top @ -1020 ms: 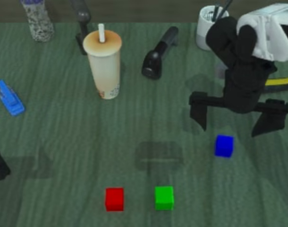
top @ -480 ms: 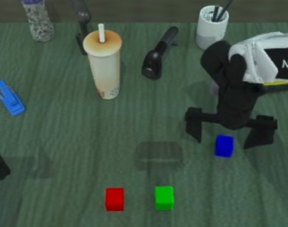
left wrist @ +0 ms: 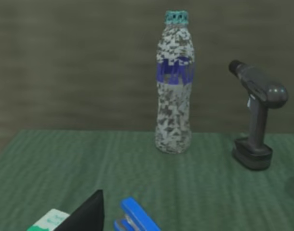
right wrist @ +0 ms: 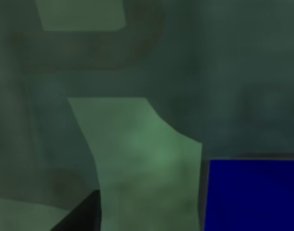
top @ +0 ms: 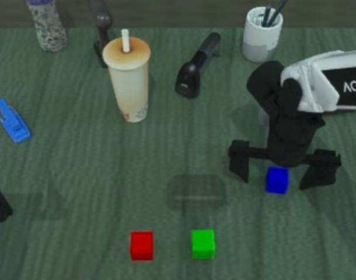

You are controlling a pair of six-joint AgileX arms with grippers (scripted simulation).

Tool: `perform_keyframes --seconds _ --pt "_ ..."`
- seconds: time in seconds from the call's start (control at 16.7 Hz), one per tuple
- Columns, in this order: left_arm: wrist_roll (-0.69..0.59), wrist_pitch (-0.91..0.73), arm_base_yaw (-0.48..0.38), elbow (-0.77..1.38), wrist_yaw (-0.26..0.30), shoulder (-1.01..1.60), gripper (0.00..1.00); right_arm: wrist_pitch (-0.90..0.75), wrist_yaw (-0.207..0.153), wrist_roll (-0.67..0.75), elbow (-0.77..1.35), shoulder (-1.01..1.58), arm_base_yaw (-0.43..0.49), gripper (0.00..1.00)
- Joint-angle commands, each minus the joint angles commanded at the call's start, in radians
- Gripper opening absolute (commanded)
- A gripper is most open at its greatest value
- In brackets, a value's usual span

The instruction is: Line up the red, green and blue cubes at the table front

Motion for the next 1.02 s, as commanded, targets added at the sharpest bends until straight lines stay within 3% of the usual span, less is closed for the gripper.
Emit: perform_keyframes --seconds 0.72,1.02 --pt "0.0 0.0 0.0 0.0 0.0 0.0 1.0 0.0 0.0 0.0 0.0 0.0 0.0 0.02" --pt "0.0 0.0 0.0 0.0 0.0 0.0 1.0 0.0 0.0 0.0 0.0 0.0 0.0 0.0"
